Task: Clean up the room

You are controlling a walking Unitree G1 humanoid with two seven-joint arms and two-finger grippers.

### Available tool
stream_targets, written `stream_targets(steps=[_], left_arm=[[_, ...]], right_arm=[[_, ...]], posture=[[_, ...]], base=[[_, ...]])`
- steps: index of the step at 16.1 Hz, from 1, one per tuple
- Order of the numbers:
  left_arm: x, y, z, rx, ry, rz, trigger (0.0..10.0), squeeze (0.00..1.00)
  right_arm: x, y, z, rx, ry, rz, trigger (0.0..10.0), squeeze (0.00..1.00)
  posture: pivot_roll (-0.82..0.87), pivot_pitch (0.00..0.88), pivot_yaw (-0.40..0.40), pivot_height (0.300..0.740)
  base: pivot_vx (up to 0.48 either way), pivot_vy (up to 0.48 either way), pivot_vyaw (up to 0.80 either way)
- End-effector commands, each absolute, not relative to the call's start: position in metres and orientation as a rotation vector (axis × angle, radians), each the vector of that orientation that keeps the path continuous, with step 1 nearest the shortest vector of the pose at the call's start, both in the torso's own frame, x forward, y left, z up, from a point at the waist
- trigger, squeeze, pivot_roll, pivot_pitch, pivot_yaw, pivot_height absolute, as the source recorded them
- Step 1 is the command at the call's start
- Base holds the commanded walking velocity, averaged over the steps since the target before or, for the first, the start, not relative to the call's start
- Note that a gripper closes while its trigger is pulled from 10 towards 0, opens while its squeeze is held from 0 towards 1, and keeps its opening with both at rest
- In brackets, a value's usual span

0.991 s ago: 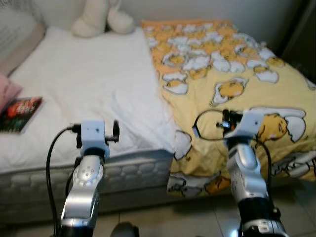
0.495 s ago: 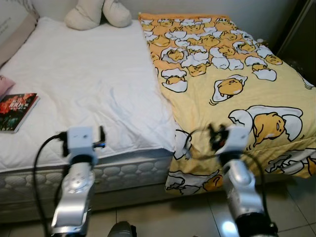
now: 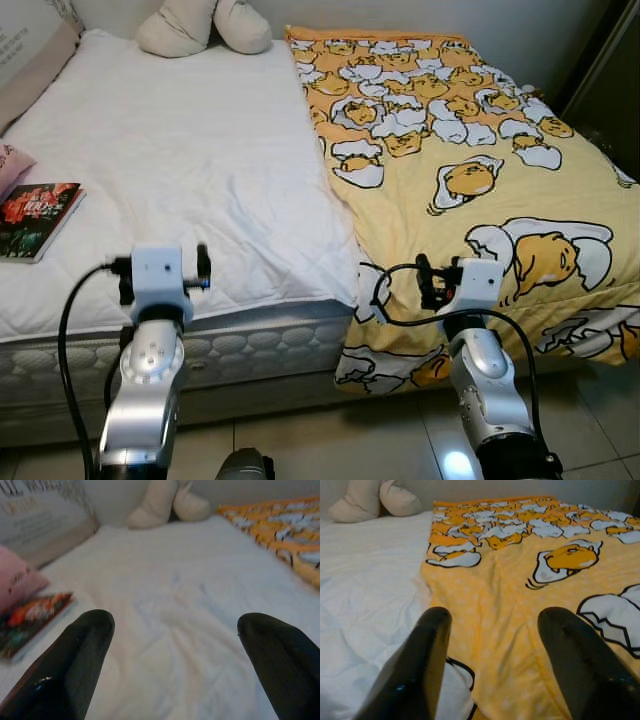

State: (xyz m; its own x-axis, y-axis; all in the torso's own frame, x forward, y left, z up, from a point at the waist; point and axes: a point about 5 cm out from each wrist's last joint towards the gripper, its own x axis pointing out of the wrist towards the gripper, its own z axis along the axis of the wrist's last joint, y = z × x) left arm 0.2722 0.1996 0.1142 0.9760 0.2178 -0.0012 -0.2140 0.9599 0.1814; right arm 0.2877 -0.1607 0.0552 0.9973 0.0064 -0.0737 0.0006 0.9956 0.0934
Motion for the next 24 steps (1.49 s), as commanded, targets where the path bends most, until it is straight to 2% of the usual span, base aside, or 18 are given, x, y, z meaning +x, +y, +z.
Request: stream_targets(steps=[1,5,6,9,11,12,14,16,19,24], left_arm=[[0.276,0.199,0.117,0.181,0.011,0.208,10.0,0.0],[0.265,0.196,0.102,0.167,0.044,0.172,10.0,0.0],[0.264,0.197,0.096,0.07,0.067,0.115,10.0,0.0],[0.266,0.19,0.102,0.155,0.033,0.033,10.0,0.0],[0.267,0.191,0.099,0.12,0.046,0.074,10.0,0.0],[0.268,0.191,0.098,0.062,0.057,0.119,10.0,0.0],[0.268,0.205,0.088,-0.135,0.137,0.237,10.0,0.0],[0.268,0.214,0.091,-0.05,0.117,0.235,10.0,0.0],[0.269,0.205,0.099,0.033,0.086,0.195,10.0,0.0],[0.266,0.204,0.094,0.06,0.108,0.193,10.0,0.0]], right_arm=[[0.292,-0.16,0.058,0.091,0.066,0.006,10.0,1.0],[0.292,-0.162,0.06,0.101,0.048,-0.04,10.0,1.0],[0.288,-0.166,0.061,0.154,0.036,-0.087,10.0,1.0],[0.284,-0.171,0.051,0.124,0.095,-0.123,10.0,1.0],[0.285,-0.166,0.051,0.14,0.101,-0.072,10.0,1.0],[0.289,-0.157,0.058,0.126,0.074,0.008,10.0,0.0],[0.294,-0.148,0.064,0.102,0.059,0.063,10.0,0.0],[0.296,-0.148,0.063,0.101,0.067,0.05,10.0,0.0],[0.298,-0.156,0.057,0.111,0.095,0.017,10.0,0.0],[0.301,-0.149,0.057,0.108,0.099,0.048,10.0,0.0]], posture=[[0.08,0.0,-0.033,0.711],[0.08,0.0,-0.034,0.711],[0.08,0.0,-0.039,0.711],[0.07,0.0,-0.034,0.711],[0.07,0.0,-0.037,0.711],[0.07,0.0,-0.036,0.711],[0.07,0.0,-0.037,0.711],[0.08,0.0,-0.033,0.711],[0.09,0.0,-0.028,0.711],[0.09,0.0,-0.039,0.711]], base=[[0.0,0.0,0.0],[0.0,0.0,0.0],[0.0,0.0,0.0],[0.0,0.0,0.0],[0.0,0.0,0.0],[0.0,0.0,0.0],[0.0,0.0,0.4],[0.0,0.0,0.76],[0.0,0.0,0.73],[0.0,0.0,0.69]])
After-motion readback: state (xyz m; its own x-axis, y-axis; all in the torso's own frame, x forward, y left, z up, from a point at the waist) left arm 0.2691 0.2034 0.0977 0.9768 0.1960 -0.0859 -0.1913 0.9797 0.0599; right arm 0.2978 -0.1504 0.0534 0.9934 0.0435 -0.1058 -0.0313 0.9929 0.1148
